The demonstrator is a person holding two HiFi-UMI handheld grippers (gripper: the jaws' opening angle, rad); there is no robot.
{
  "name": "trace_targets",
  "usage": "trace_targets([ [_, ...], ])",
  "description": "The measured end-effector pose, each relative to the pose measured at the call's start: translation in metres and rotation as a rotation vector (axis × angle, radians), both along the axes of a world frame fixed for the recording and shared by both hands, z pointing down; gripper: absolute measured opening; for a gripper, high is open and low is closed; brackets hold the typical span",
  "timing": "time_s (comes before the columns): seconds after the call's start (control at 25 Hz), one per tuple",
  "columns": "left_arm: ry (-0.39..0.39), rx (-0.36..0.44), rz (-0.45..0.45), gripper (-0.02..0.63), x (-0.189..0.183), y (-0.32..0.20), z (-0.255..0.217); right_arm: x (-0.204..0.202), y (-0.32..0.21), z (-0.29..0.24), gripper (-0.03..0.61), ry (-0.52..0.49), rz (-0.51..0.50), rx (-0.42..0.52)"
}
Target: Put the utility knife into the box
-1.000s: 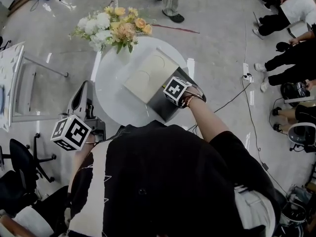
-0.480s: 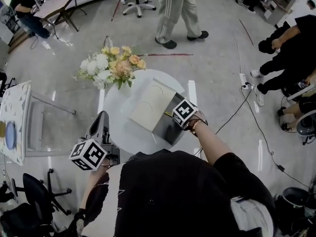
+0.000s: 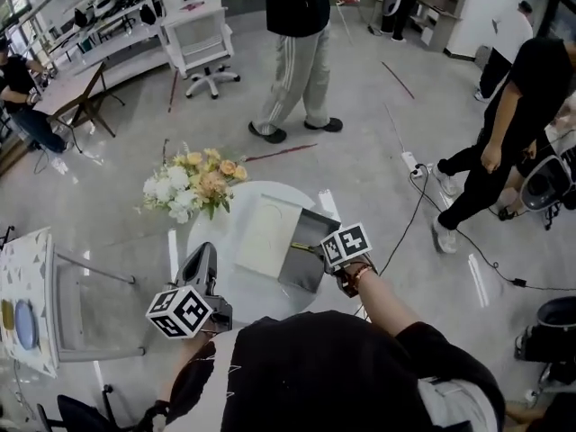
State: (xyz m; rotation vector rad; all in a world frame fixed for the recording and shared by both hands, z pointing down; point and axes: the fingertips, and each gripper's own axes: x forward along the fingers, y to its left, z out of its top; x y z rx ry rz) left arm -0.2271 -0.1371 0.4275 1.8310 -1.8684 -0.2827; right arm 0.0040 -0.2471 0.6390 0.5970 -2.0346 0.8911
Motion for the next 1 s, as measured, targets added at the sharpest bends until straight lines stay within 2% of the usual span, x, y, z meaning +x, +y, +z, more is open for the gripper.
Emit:
trace_targets([
  [0.08,0.006,0.004,0.045,0.012,0.006,0.001,-0.002,0.003,0.011,-0.013,0.047,-0.032,0.074,0.007],
  [0.16,0.011,0.006,0.092,0.012,0.013,0.004,-0.003,0.007,0.022,-0.026,0.007,-0.060,0.150,0.024],
  [0.44,0.010,0.017,0.251,0.012,0.044,0.018,-0.010,0.009,0.058,-0.079,0.003,-0.230,0.363,0.059],
  [0.6,0.001,0.023,0.335,0.012,0.064,0.028,-0.013,0.005,0.076,-0.119,0.003,-0.354,0.418,0.118],
  [0.84,-0.053,0.057,0.436,0.012,0.092,0.037,-0.026,0.012,0.100,-0.186,0.003,-0.562,0.476,0.244],
  [1.0,-0.071,0.093,0.485,0.012,0.108,0.038,-0.040,0.020,0.106,-0.227,0.003,-0.636,0.504,0.394],
])
